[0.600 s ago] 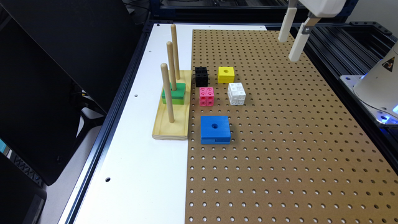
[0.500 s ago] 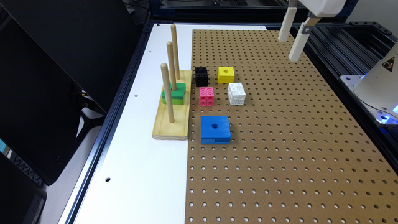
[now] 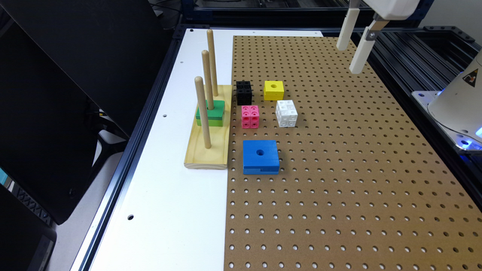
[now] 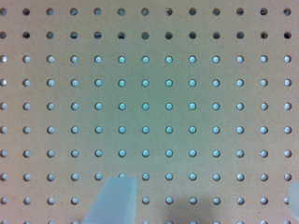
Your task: Pick up blue block.
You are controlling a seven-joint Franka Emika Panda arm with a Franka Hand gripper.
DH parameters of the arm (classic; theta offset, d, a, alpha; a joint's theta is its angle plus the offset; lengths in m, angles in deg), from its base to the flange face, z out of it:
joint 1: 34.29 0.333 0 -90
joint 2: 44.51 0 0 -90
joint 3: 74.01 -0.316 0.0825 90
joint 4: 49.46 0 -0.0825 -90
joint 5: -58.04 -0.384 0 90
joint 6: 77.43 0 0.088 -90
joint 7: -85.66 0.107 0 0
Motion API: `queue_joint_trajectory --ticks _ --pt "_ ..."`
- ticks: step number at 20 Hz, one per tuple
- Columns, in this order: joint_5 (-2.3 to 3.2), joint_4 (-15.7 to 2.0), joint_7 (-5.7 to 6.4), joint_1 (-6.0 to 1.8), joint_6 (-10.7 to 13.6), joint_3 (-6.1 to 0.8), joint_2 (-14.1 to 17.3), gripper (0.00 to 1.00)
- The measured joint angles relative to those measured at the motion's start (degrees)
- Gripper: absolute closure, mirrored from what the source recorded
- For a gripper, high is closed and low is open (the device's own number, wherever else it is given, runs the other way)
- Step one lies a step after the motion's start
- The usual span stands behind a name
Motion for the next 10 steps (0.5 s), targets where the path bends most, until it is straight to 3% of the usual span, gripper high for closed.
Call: queue_joint_trajectory --ticks 7,10 --pt "-0.07 -0.35 1.41 1.30 -1.01 -0.67 0.07 0.00" --pt "-0.07 -0.51 1.53 1.45 -1.04 -0.68 0.08 0.00"
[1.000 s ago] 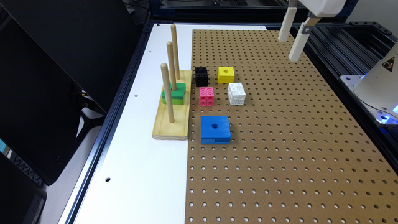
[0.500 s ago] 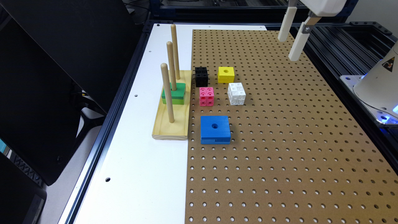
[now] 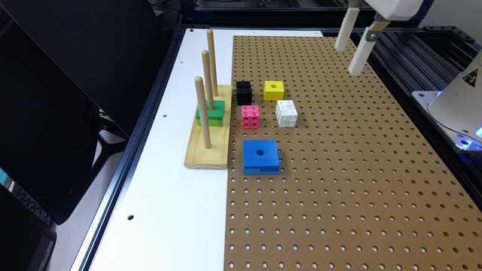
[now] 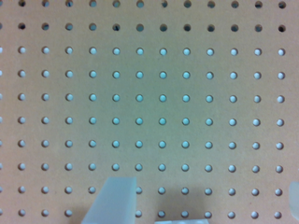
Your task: Pick up blue block.
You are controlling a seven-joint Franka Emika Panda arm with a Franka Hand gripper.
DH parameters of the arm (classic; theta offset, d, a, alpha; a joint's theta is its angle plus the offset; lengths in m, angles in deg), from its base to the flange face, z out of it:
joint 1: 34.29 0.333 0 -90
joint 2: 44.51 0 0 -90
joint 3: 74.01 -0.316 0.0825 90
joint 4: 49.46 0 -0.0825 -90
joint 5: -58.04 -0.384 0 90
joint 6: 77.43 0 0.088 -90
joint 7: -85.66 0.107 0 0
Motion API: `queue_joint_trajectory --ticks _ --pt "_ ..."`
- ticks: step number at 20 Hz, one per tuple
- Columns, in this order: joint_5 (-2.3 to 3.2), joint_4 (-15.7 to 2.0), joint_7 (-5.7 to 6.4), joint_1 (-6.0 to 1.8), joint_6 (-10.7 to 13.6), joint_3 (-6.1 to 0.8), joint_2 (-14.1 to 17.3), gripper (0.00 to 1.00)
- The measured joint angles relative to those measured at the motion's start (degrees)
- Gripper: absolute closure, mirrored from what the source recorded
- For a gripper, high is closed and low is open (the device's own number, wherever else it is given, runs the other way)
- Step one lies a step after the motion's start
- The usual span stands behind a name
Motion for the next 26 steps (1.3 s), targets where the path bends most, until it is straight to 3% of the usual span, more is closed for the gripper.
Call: queue_joint_trajectory --ticks 5,13,15,19,23,26 --pt "-0.02 -0.16 0.28 0.35 -0.03 -0.03 0.02 0.00" --pt "-0.05 -0.25 1.87 2.03 -1.35 -0.10 0.63 0.00" --pt "-0.08 -0.75 2.70 2.75 -2.43 -0.22 1.53 0.00" --pt "-0.09 -4.31 5.28 4.53 -3.28 -0.98 5.78 0.00" --pt "-0.09 -8.82 6.19 4.88 -3.30 -1.53 11.09 0.00" --pt "-0.09 -11.27 6.33 4.98 -3.31 -1.68 13.95 0.00"
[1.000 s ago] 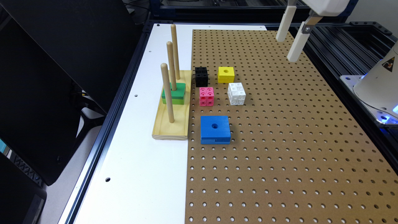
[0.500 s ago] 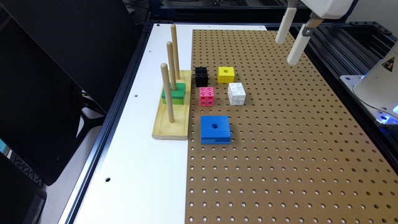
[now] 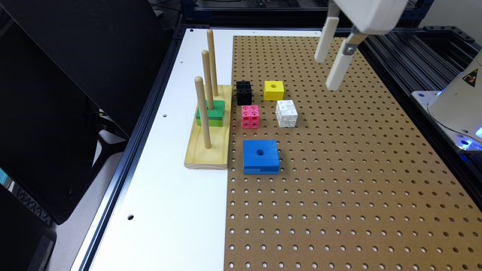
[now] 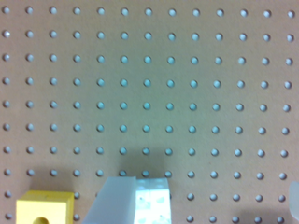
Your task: Pick up blue block.
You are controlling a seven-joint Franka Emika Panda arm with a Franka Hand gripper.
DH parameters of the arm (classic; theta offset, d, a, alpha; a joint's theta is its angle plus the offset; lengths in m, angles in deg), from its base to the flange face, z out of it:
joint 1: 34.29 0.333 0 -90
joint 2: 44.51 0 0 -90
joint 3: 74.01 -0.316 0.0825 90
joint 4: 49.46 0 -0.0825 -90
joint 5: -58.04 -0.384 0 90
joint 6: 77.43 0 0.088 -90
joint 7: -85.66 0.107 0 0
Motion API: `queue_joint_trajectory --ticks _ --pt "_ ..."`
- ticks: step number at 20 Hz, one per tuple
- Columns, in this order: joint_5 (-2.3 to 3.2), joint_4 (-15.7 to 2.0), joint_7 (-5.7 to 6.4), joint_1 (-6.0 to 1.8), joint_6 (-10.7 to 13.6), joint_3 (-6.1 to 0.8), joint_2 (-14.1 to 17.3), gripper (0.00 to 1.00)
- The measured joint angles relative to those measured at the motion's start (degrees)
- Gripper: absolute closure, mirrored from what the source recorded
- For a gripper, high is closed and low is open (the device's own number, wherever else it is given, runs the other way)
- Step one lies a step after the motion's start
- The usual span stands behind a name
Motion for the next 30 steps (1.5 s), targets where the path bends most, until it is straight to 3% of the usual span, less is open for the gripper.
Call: queue_joint_trajectory --ticks 4,8,14,16,22,27,30 --pt "-0.02 -3.21 0.97 0.26 0.00 -0.68 3.35 0.00" --pt "-0.04 -5.04 1.88 0.26 0.00 -1.62 5.22 0.00" --pt "-0.13 -8.62 4.65 0.28 0.00 -4.42 8.16 0.00" --pt "-0.13 -10.25 5.27 0.27 0.00 -5.00 9.67 0.00" --pt "-0.13 -13.67 5.49 0.25 0.00 -5.25 13.30 0.00" --pt "-0.13 -14.01 5.50 0.25 0.01 -5.28 13.69 0.00" --pt "-0.13 -13.94 5.50 0.24 -1.33 -5.29 16.00 0.00"
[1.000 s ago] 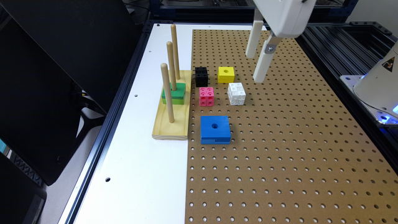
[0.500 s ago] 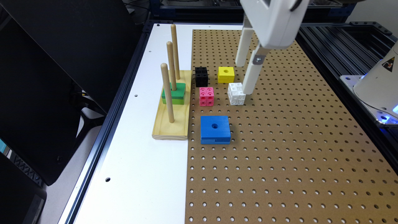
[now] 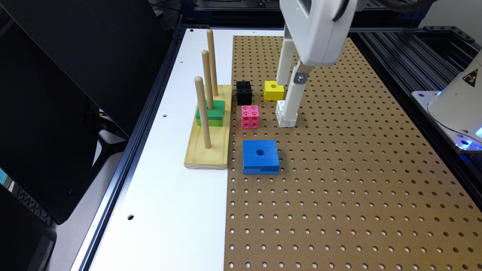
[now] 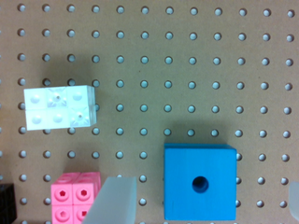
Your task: Pick up blue block.
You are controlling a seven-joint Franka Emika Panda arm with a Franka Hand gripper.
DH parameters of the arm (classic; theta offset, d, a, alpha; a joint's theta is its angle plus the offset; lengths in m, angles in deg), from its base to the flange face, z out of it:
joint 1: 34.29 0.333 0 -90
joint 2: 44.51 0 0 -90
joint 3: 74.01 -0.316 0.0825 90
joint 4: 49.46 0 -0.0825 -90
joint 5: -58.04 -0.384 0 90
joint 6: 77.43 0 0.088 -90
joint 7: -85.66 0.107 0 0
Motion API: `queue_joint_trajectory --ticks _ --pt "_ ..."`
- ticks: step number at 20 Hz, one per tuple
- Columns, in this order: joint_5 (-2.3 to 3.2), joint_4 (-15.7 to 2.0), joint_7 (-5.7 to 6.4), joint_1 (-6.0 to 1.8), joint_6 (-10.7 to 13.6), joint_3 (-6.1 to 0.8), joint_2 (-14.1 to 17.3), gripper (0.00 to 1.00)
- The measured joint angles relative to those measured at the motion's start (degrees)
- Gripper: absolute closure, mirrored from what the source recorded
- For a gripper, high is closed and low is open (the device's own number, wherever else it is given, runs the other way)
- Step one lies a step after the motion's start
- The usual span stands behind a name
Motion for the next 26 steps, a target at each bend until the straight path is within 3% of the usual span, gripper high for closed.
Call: queue_joint_trajectory --ticks 4,11,18,26 --pt "0.00 -0.39 0.00 0.00 -4.24 -0.04 4.70 0.00" --pt "0.00 -1.03 0.01 0.00 -4.52 -0.14 5.89 0.00" --pt "0.00 -1.20 0.01 -0.02 -8.41 -0.14 10.09 0.00" --pt "0.00 -2.47 0.01 -0.01 -8.59 -0.23 10.68 0.00"
